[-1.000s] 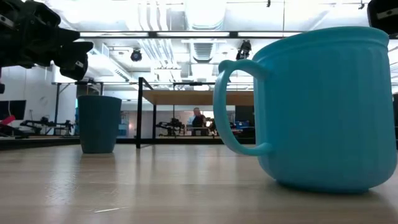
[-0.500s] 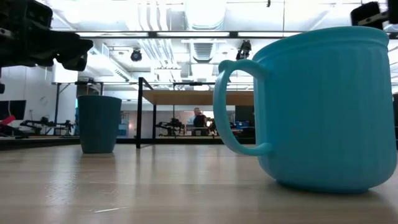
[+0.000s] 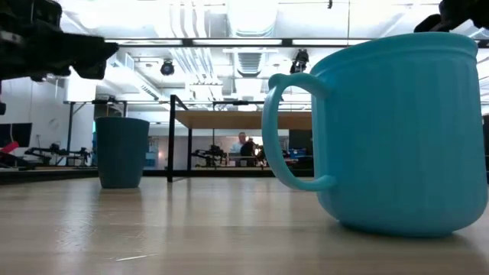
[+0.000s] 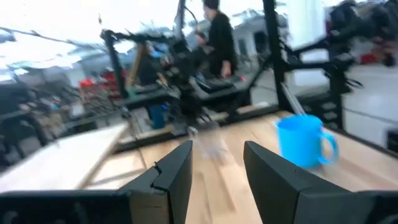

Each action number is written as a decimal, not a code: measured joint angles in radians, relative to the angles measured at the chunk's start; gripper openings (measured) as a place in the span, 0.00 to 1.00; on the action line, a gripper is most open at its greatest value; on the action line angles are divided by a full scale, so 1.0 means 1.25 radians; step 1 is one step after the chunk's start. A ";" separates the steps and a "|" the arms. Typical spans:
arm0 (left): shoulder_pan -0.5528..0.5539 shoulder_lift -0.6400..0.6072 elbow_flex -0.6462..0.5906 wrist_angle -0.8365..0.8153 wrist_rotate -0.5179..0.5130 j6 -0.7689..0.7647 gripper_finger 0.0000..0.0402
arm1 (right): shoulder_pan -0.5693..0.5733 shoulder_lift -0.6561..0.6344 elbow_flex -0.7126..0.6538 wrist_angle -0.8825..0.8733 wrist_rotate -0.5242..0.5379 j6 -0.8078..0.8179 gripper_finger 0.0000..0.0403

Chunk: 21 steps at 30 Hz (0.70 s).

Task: Stack small to large cups/mugs on shelf
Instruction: Put the transparent mug on the shelf

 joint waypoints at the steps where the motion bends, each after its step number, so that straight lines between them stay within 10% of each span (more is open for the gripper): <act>1: 0.000 0.000 0.000 0.019 -0.010 -0.005 0.33 | 0.000 0.000 0.000 0.015 0.000 0.029 0.20; 8: 0.000 0.000 0.000 0.201 -0.158 -0.175 0.33 | 0.000 0.000 0.000 0.155 0.000 0.127 0.20; 21: 0.000 0.000 0.000 0.562 -0.169 -0.351 0.33 | 0.000 0.000 0.000 0.196 0.112 0.074 0.20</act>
